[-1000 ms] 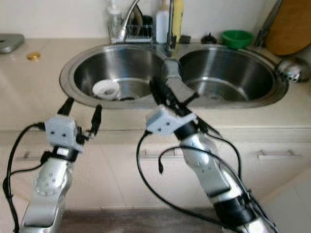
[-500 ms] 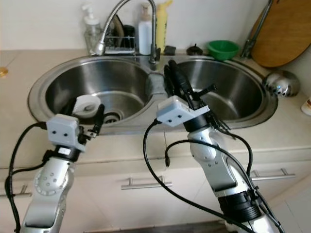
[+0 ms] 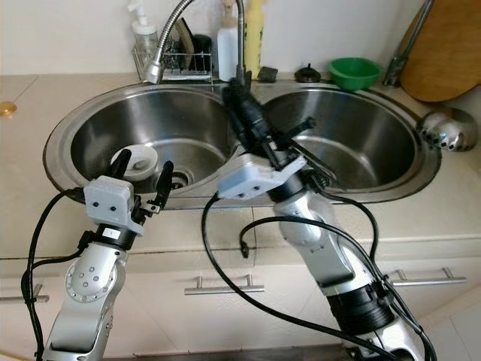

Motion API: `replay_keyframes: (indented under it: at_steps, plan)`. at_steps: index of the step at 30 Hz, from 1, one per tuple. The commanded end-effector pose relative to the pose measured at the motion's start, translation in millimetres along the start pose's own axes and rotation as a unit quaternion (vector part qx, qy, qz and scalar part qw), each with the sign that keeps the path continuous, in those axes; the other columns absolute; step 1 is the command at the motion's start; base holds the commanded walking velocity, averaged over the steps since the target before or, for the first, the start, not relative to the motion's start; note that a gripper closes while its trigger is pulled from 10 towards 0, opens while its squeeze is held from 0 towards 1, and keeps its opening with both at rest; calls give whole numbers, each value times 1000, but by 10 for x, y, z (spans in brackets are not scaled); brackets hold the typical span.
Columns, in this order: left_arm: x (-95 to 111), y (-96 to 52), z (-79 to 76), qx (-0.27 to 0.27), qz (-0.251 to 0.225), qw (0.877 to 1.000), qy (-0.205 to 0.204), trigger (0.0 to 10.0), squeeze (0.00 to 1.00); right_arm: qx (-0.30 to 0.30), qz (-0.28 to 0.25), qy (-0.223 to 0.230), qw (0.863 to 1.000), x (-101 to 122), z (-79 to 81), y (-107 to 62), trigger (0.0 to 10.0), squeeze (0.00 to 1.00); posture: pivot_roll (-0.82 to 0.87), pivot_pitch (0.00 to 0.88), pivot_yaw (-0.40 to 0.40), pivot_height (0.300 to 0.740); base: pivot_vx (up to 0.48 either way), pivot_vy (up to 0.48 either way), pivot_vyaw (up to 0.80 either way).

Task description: Kitchen organization

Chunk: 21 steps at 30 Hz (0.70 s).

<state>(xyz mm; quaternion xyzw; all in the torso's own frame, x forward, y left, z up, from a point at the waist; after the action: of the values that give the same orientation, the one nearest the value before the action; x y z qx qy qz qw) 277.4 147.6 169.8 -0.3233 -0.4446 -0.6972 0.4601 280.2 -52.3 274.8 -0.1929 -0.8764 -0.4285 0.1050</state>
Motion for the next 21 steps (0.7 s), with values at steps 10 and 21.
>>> replay_keyframes:
  at_steps: [10,21]
  plan:
    - [-11,3,-6,2,2,1000,4,10000,0,-19,61,88,994,-435,111,-23,10000,0,57,6,-25,740,0,0,0]
    - [-7,4,-18,0,0,1000,3,10000,0,-132,145,108,975,-971,-212,-16,10000,0,72,4,-26,740,0,0,0]
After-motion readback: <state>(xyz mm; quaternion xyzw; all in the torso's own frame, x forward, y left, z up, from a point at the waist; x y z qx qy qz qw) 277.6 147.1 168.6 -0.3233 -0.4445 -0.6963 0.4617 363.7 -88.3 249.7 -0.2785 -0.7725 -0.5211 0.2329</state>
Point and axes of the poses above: a point about 5 cm out from each wrist's last joint towards the gripper, its own y axis pointing out of the wrist towards the gripper, its own x axis along the axis of the wrist's last joint, z = x × y, the point moved 3 cm from there along y, pointing out of the wrist towards the gripper, and after that the axes turned 11 degrees about y, right-handed, at the moved point
